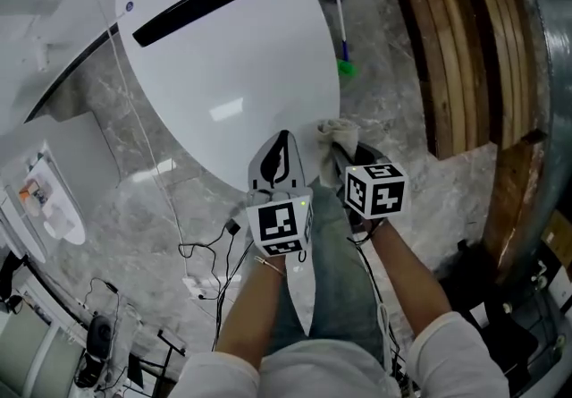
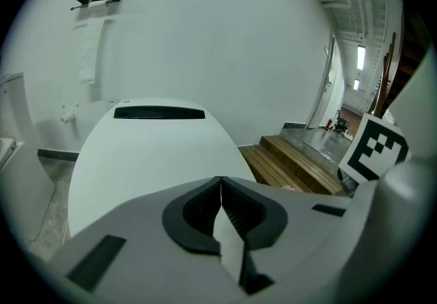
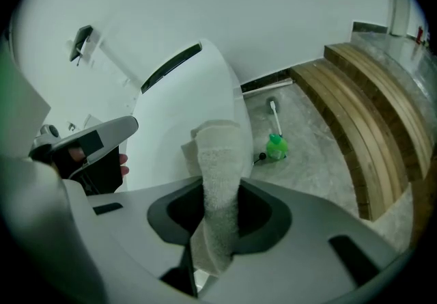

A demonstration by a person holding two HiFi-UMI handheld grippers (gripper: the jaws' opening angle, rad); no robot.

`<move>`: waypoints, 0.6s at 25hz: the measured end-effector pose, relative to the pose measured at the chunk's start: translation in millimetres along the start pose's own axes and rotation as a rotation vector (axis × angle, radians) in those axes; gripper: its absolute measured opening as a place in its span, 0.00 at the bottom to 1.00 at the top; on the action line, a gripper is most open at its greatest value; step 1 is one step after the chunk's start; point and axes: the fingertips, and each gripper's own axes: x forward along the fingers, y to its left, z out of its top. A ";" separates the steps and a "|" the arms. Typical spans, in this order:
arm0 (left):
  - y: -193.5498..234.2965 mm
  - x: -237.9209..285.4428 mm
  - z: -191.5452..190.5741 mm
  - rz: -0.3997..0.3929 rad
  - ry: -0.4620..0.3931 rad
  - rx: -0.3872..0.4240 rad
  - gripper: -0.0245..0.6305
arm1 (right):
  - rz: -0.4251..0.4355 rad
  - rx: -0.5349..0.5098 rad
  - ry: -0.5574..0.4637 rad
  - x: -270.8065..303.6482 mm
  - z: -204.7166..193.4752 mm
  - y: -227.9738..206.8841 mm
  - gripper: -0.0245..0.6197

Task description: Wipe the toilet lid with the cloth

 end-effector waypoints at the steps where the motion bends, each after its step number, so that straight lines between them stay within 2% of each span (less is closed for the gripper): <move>1: 0.8 0.2 -0.9 0.004 0.003 0.001 0.06 | 0.000 0.001 -0.004 0.2 0.0 -0.2 0.17; 8: 20.8 -16.3 7.0 0.038 -0.003 -0.005 0.06 | -0.017 -0.007 -0.014 -9.9 3.2 9.6 0.17; 15: 54.3 -68.8 92.9 0.090 -0.123 -0.053 0.06 | 0.020 -0.091 -0.103 -46.8 68.4 102.1 0.17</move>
